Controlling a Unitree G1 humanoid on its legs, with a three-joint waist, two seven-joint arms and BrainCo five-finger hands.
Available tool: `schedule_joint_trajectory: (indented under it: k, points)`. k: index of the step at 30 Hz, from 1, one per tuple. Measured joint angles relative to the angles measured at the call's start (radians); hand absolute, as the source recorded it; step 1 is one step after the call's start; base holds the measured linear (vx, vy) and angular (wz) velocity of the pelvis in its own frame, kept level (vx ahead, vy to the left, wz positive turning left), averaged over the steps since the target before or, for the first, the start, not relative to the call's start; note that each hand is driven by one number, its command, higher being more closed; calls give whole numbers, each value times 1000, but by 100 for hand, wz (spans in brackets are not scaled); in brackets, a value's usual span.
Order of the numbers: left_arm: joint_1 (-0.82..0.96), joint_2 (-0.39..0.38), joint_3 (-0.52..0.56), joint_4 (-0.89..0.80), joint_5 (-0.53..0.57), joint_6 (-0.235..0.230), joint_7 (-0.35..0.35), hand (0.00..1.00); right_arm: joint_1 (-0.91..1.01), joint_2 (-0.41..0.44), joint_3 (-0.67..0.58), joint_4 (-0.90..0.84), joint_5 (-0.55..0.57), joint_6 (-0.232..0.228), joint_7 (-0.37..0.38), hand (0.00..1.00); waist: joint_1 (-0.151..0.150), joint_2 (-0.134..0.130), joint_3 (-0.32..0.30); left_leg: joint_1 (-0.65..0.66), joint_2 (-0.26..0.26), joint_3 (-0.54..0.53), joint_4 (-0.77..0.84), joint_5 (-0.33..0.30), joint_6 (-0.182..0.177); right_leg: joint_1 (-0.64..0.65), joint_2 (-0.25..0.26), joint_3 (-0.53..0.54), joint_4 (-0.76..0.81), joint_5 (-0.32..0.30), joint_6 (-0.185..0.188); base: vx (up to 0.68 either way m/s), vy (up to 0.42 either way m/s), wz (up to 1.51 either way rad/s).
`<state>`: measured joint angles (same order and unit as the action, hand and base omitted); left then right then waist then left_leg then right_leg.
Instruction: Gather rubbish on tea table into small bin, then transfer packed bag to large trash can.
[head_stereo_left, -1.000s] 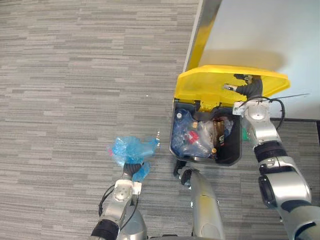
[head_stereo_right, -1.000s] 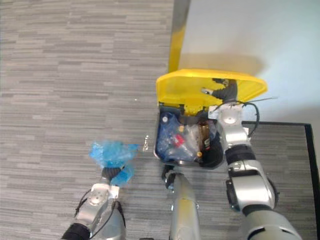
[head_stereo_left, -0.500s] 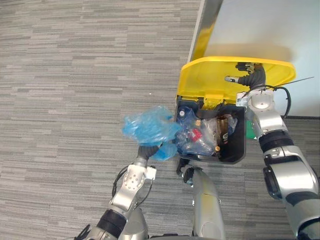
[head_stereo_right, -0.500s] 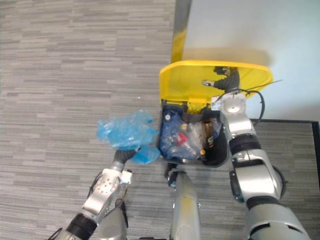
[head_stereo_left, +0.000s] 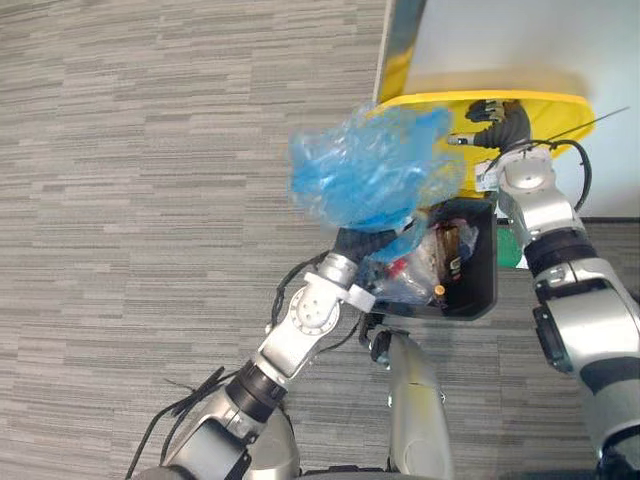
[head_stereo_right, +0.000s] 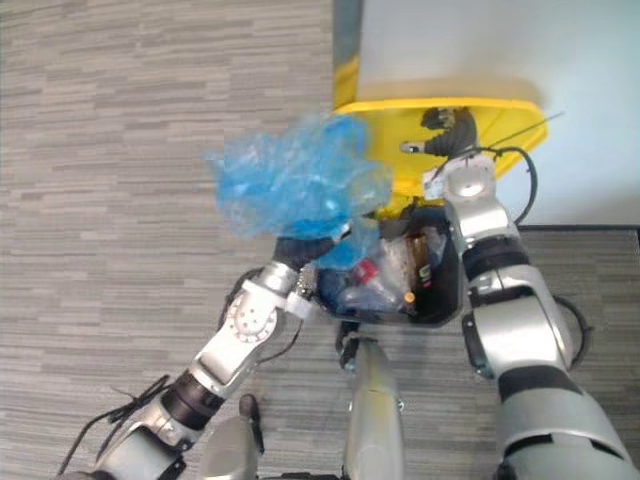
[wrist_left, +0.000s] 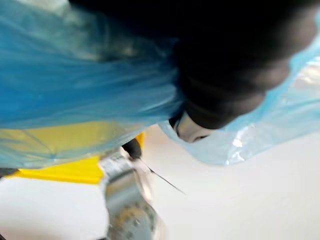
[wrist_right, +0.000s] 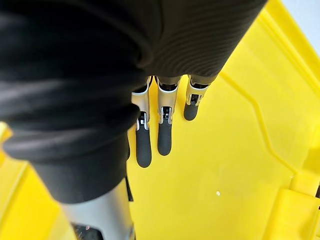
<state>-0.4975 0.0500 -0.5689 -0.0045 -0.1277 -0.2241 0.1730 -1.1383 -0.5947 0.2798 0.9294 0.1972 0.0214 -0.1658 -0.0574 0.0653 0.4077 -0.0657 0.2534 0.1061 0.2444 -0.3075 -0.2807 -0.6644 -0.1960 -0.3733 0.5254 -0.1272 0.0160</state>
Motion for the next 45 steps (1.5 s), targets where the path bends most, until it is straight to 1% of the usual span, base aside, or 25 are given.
schedule_joint_trajectory:
  k: [4,6,9,12,19,21,26,30,36,38,39,43,44,45]
  points:
    - [-47,-12,-19,85,11,2,-1,100,-1,-2,0,0,0,0,3,0,-3,0,0,7,-1,16,-17,9,-3,-1,5,3,-10,7,-9,-20,-6,-4]
    - [-78,-18,-19,158,14,11,0,100,-4,-2,3,0,0,0,4,0,-3,0,0,15,-1,20,-31,14,-4,-1,7,4,-12,6,-8,-10,-8,-4]
    - [-142,-28,-22,264,44,38,3,100,-19,-1,5,0,0,0,9,0,-9,0,0,16,-1,23,-50,24,-7,-11,9,6,-13,6,-8,-2,-3,-1]
    - [-203,-32,-44,339,72,47,20,100,-27,-1,4,0,-1,0,9,0,-13,0,0,17,0,29,-68,35,-6,-18,13,5,-18,6,-8,0,-5,-1]
    - [-298,-64,-39,463,125,68,23,100,-33,7,-3,-22,-1,0,7,0,-17,-2,1,15,-2,51,-80,36,-7,-34,20,12,-24,10,-12,-4,1,-6]
    - [-319,-73,-38,502,134,81,23,100,-34,11,-4,-30,-1,0,7,0,-24,-2,2,18,0,52,-89,38,-8,-37,23,12,-24,10,-12,16,-2,-4]
    - [-376,-87,-37,598,166,92,23,100,-33,57,-42,-75,-1,6,-1,0,-43,-8,5,19,-4,81,-93,38,-8,-51,24,20,-25,13,-13,11,9,-10]
    - [-424,-113,-36,666,178,106,21,100,-33,87,-43,-105,0,9,-7,0,-53,-29,17,30,1,98,-101,38,-9,-51,31,25,-27,15,-17,8,-1,-9]
    - [-463,-148,-24,733,255,117,20,100,-33,95,-42,-171,1,17,-9,0,-65,-32,19,15,-2,115,-102,38,-8,-78,32,35,-25,21,-22,12,3,-6]
    - [-482,-152,-5,778,292,132,21,100,-34,103,-41,-180,1,17,-8,0,-68,-41,24,15,0,123,-102,38,-8,-82,37,38,-25,24,-26,19,-10,-7]
    - [-485,-152,4,791,326,147,23,100,-34,106,-41,-192,1,17,-9,0,-72,-44,26,15,1,125,-102,38,-8,-86,38,38,-25,25,-28,28,-15,-5]
    - [-485,-159,36,831,404,180,24,100,-34,123,-40,-210,1,17,-9,0,-79,-49,29,15,-2,132,-96,38,-8,-91,37,42,-26,27,-31,13,-4,-2]
    - [-485,-162,41,835,413,186,24,0,-34,123,-40,-210,1,17,-9,0,-79,-52,30,15,-2,132,-95,38,-8,-91,37,43,-26,27,-31,0,0,0]
    - [-485,-164,45,843,434,190,25,0,-34,124,-39,-213,1,17,-9,0,-79,-57,33,14,-2,132,-92,38,-8,-91,36,43,-25,27,-30,0,0,0]
